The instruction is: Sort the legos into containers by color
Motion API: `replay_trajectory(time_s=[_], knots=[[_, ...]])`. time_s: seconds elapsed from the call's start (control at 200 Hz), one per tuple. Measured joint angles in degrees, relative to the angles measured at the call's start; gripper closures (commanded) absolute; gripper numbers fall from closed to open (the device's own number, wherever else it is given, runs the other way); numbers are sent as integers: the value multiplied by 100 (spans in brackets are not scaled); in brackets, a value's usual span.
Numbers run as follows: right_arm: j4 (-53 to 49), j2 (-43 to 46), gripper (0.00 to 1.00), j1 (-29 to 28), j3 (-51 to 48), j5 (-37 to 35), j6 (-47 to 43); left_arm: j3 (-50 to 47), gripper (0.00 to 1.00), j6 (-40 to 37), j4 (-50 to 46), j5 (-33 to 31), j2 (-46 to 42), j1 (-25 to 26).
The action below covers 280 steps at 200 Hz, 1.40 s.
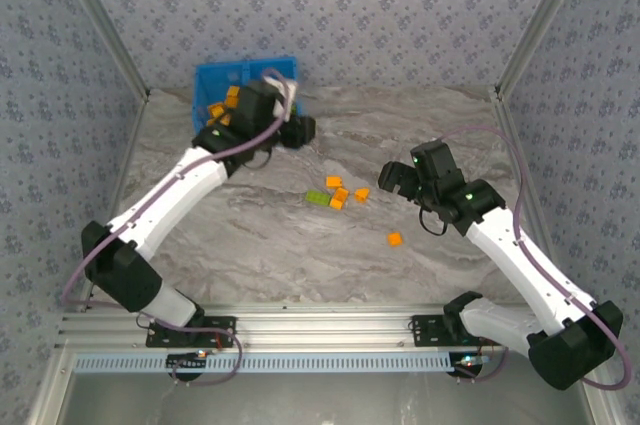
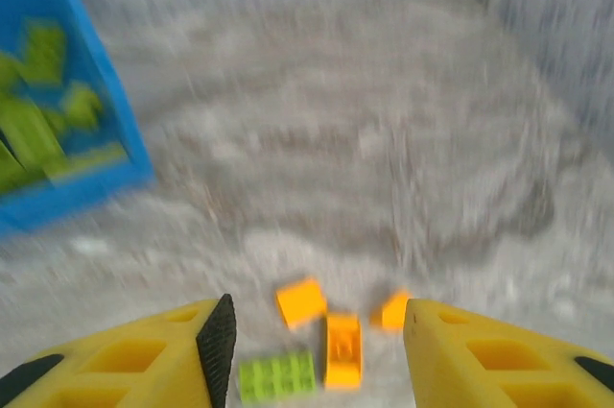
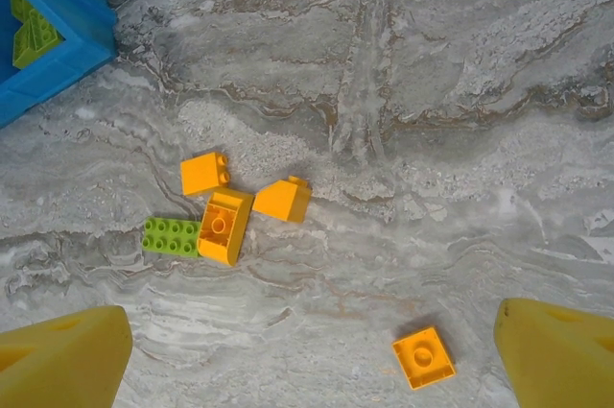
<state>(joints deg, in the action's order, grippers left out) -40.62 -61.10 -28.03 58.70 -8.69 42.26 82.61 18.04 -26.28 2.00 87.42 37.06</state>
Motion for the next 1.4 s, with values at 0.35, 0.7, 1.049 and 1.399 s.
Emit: replay_trajectory(time_s=[0.35, 0.7, 1.049, 1.399], knots=[[55, -83, 0, 22, 0, 55, 0, -693, 42, 260, 433, -57, 1475, 1084], [24, 72, 0, 92, -7, 57, 0, 7, 39, -107, 378, -656, 2900, 1209], [9, 111, 0, 129, -63, 57, 0, 164, 67, -179, 396, -898, 3189, 1246], [11, 111, 0, 144, -72, 61, 2, -363, 67, -129, 426, -1099, 1980, 1237]])
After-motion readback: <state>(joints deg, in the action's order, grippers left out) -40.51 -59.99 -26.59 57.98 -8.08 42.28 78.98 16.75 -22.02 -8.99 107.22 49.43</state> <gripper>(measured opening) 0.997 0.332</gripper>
